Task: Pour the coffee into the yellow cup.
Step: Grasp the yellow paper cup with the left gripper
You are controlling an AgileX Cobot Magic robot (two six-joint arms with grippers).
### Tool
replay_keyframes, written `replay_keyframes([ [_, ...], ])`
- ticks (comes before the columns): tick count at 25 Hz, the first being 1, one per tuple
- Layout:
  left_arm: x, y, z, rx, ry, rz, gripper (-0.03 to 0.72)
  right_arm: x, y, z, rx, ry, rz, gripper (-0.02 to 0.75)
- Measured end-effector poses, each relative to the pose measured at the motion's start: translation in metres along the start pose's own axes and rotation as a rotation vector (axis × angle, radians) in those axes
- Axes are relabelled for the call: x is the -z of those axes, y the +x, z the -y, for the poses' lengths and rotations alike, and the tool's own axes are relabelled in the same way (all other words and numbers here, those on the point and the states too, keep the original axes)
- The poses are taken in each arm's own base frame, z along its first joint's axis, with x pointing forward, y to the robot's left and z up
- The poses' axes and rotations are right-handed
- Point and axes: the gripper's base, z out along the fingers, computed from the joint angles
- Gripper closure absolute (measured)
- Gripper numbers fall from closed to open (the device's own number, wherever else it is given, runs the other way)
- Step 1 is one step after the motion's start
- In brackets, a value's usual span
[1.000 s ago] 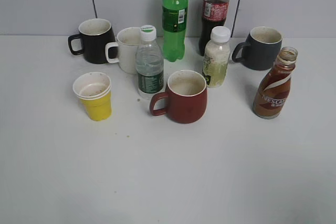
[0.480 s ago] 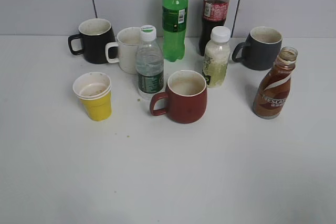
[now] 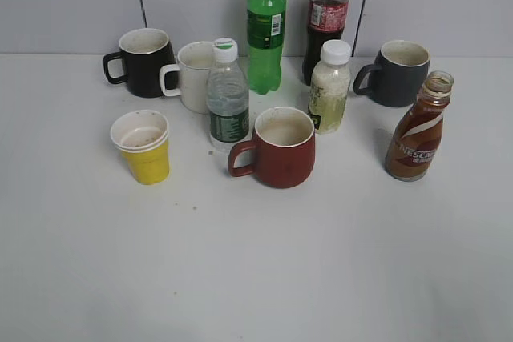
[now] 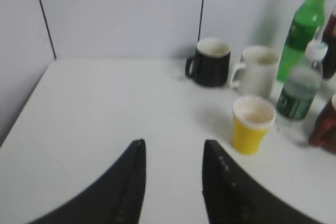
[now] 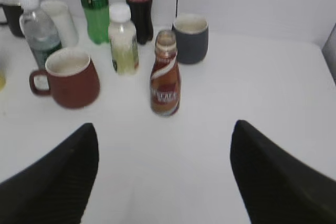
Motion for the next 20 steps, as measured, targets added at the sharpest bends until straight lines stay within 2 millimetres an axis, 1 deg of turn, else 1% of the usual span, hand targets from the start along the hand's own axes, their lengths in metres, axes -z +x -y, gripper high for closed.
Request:
replay_keyframes([
  [2,-0.001,-0.001,0.000,0.000,0.001,0.007,0.413,-0.010,-0.010,0.002,-0.006,0.010,0.026,0.151],
  [3,-0.011,-0.013,0.001,-0.002,0.011,0.104,0.415,-0.017,-0.014,0.004,-0.009,0.016,0.035,0.154],
  [4,-0.011,-0.013,0.001,-0.002,0.011,0.104,0.415,-0.025,-0.019,0.006,-0.011,0.024,0.052,0.161],
  [5,-0.036,-0.021,0.003,-0.004,0.023,0.184,0.415,-0.037,-0.023,0.009,-0.007,0.040,0.059,0.170],
  [6,-0.047,-0.022,0.003,-0.004,0.025,0.198,0.415,-0.046,-0.027,0.012,0.003,0.056,0.075,0.181],
  [7,-0.063,-0.024,0.004,-0.005,0.030,0.223,0.415,-0.057,-0.032,0.015,0.016,0.076,0.098,0.195],
  [8,-0.074,-0.026,0.005,-0.006,0.033,0.237,0.416,-0.068,-0.038,0.018,0.029,0.093,0.122,0.209],
  [9,-0.078,-0.028,0.005,-0.006,0.034,0.242,0.416,-0.080,-0.042,0.021,0.036,0.104,0.136,0.225],
  [10,-0.078,-0.028,0.005,-0.006,0.034,0.242,0.416,-0.089,-0.048,0.023,0.045,0.116,0.170,0.239],
  [11,-0.105,-0.031,0.006,-0.015,0.038,0.260,0.416,-0.098,-0.052,0.025,0.050,0.125,0.196,0.248],
  [12,-0.127,-0.032,0.007,-0.014,0.043,0.261,0.416,-0.112,-0.053,0.027,0.051,0.130,0.193,0.256],
  [13,-0.142,-0.031,0.008,-0.014,0.045,0.257,0.416,-0.122,-0.053,0.028,0.050,0.133,0.189,0.259],
  [14,-0.150,-0.030,0.008,-0.014,0.046,0.253,0.416,-0.134,-0.052,0.030,0.046,0.135,0.178,0.261],
  [15,-0.168,-0.026,0.008,-0.014,0.049,0.251,0.416,-0.145,-0.050,0.032,0.049,0.137,0.163,0.262],
  [16,-0.189,-0.016,0.008,-0.013,0.048,0.207,0.416,-0.156,-0.048,0.033,0.048,0.139,0.146,0.262],
  [17,-0.191,-0.015,0.008,-0.013,0.048,0.203,0.416,-0.169,-0.044,0.035,0.042,0.141,0.129,0.265],
  [18,-0.210,-0.006,0.008,-0.013,0.050,0.188,0.416,-0.177,-0.042,0.036,0.036,0.142,0.122,0.266],
  [19,-0.213,-0.005,0.008,-0.013,0.051,0.193,0.416,-0.183,-0.042,0.037,0.031,0.145,0.138,0.266],
  [20,-0.228,0.006,0.008,-0.012,0.051,0.163,0.416,-0.193,-0.039,0.037,0.027,0.144,0.145,0.266],
])
